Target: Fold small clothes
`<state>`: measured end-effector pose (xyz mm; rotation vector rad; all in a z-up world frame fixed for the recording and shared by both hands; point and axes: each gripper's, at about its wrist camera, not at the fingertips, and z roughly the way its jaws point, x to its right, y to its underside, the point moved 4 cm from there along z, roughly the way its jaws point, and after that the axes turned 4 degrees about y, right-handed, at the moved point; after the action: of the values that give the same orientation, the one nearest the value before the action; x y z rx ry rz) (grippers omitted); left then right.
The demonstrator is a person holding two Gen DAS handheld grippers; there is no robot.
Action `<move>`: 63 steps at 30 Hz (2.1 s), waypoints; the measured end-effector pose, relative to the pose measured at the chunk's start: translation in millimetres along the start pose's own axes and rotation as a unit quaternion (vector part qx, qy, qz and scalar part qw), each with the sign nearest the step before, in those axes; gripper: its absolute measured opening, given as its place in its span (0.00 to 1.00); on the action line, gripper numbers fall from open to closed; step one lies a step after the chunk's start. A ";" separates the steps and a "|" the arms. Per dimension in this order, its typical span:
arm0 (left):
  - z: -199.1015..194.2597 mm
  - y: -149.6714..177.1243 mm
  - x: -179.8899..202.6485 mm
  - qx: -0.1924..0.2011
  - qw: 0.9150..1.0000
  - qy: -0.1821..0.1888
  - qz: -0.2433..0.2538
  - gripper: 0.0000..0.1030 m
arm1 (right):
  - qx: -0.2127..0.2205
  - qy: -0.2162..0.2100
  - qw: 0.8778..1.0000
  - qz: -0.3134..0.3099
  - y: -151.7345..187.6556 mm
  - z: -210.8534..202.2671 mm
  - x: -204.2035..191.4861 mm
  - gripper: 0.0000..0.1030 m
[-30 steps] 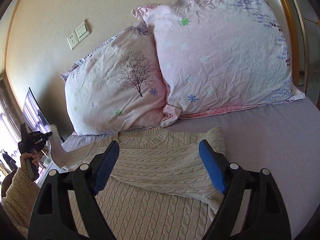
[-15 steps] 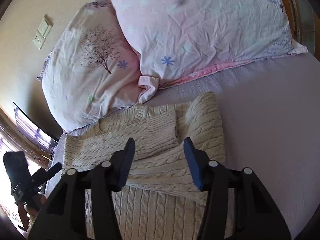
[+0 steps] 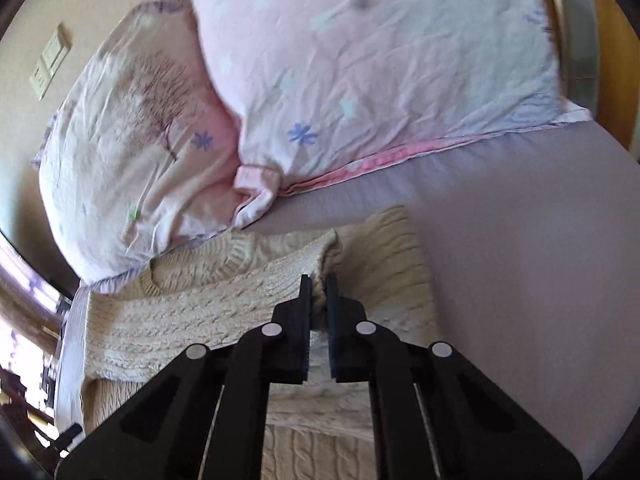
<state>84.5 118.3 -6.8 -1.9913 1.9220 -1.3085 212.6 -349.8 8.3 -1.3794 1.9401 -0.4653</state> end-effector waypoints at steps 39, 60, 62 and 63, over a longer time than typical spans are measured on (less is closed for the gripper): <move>-33.2 -44.6 59.9 0.098 0.983 0.155 0.002 0.08 | 0.072 -0.272 0.959 -0.018 20.6 -143.6 1.8 0.07; 83.5 -136.6 -24.9 0.040 0.995 0.005 -0.087 0.79 | 0.093 -0.087 0.988 0.090 -51.7 5.9 25.9 0.98; 90.6 -126.1 -31.9 0.002 0.995 0.016 -0.101 0.67 | 0.078 -0.100 0.987 0.098 -51.0 9.2 29.1 0.98; 96.4 -120.8 -33.8 -0.014 0.994 0.023 -0.110 0.64 | 0.074 -0.104 0.987 0.099 -50.4 10.9 30.2 0.98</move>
<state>242.4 125.7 -13.7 -2.2619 1.7907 -1.3939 248.6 -395.2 23.1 -1.0835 1.8113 -0.3479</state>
